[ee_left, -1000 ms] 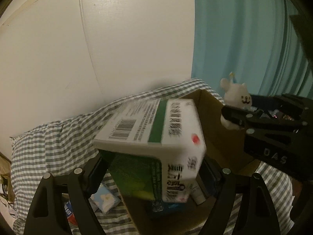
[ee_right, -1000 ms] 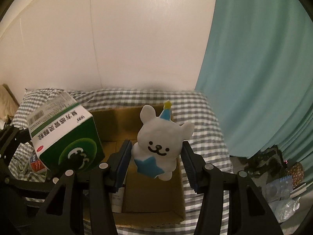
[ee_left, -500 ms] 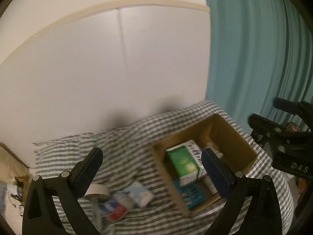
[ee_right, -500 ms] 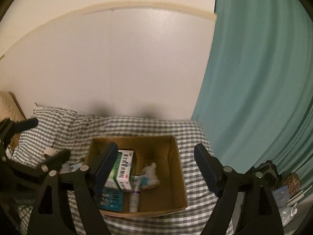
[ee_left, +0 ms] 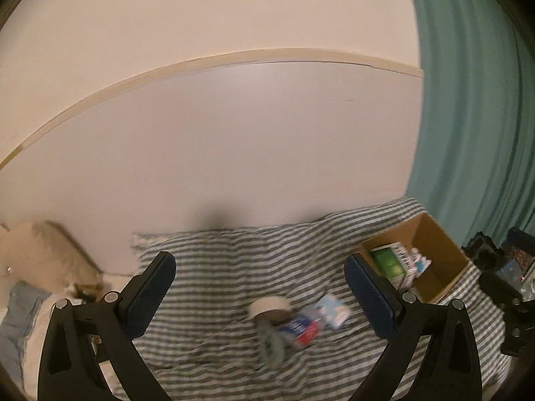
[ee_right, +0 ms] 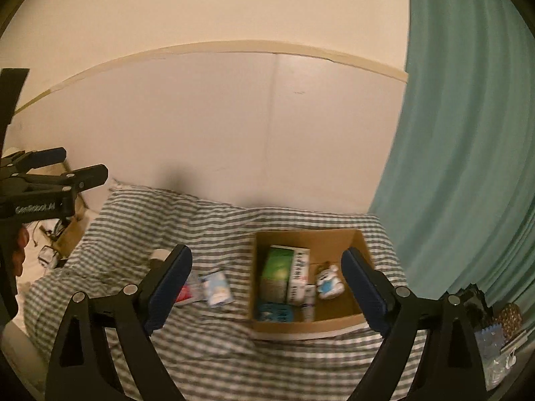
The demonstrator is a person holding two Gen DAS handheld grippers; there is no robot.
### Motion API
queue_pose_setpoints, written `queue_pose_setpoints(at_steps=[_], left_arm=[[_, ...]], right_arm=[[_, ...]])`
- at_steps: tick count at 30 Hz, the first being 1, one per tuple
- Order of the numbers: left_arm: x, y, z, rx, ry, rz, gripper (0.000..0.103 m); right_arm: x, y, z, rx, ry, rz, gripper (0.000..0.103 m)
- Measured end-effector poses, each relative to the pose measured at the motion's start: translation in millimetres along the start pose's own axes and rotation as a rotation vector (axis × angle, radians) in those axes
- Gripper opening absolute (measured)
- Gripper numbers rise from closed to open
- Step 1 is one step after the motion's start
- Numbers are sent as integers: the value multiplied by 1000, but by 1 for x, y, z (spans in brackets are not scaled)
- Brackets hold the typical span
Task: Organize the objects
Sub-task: 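Grasp the grey cable with the right tool while the left tool grasps the clear plastic cup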
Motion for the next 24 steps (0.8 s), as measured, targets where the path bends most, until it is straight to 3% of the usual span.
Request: queue_pose_setpoints(at_steps=[5, 11, 19, 24], left_arm=[[-30, -11, 48, 49, -33, 20, 103], [-77, 5, 92, 30, -132, 55, 103], [-144, 66, 122, 76, -151, 167, 103], [-179, 106, 124, 49, -141, 243, 103]], right_arm=[[-2, -25, 38, 11, -5, -34, 91], [-9, -15, 91, 55, -7, 5, 91], [-65, 62, 173, 91, -75, 194, 91], [-115, 121, 218, 96, -152, 361, 90]])
Point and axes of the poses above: each gripper's, at about its wrist camera, not at the fingertips, and y roughly the way its jaws point, z to its left, x to its top, the point moved 4 cm from there along y, roughly the way its jaws point, and after that the axes turned 12 degrees about -x, right-handed, at the moved point
